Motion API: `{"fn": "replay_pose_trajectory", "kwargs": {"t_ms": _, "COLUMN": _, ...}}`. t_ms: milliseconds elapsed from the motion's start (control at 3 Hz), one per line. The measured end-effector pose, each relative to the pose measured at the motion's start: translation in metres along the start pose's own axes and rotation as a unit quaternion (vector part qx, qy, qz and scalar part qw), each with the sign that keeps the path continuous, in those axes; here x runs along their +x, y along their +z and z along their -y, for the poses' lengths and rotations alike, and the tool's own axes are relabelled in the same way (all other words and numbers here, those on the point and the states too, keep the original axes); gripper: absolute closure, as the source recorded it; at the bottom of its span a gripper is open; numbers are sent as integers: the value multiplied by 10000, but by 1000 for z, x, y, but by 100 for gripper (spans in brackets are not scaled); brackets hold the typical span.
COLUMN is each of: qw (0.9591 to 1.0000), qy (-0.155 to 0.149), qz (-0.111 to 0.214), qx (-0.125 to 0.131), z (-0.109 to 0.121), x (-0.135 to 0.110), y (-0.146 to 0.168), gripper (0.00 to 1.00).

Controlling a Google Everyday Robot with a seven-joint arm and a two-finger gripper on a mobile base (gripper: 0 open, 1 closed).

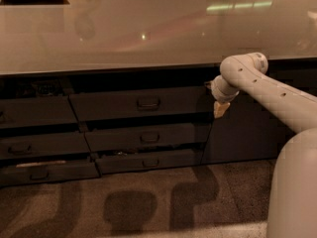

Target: Open top drawer

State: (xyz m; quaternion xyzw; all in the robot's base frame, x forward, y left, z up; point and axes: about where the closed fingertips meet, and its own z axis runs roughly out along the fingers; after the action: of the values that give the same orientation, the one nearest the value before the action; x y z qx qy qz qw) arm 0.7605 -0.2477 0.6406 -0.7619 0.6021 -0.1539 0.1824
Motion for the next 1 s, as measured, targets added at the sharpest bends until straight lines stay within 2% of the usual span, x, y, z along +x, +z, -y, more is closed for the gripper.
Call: {"fn": "replay_pose_trajectory", "kwargs": {"t_ms": 1000, "qw": 10000, "qy": 0, "qz": 0, "qx": -1, "z": 0, "x": 0, "y": 0, "gripper": 89}}
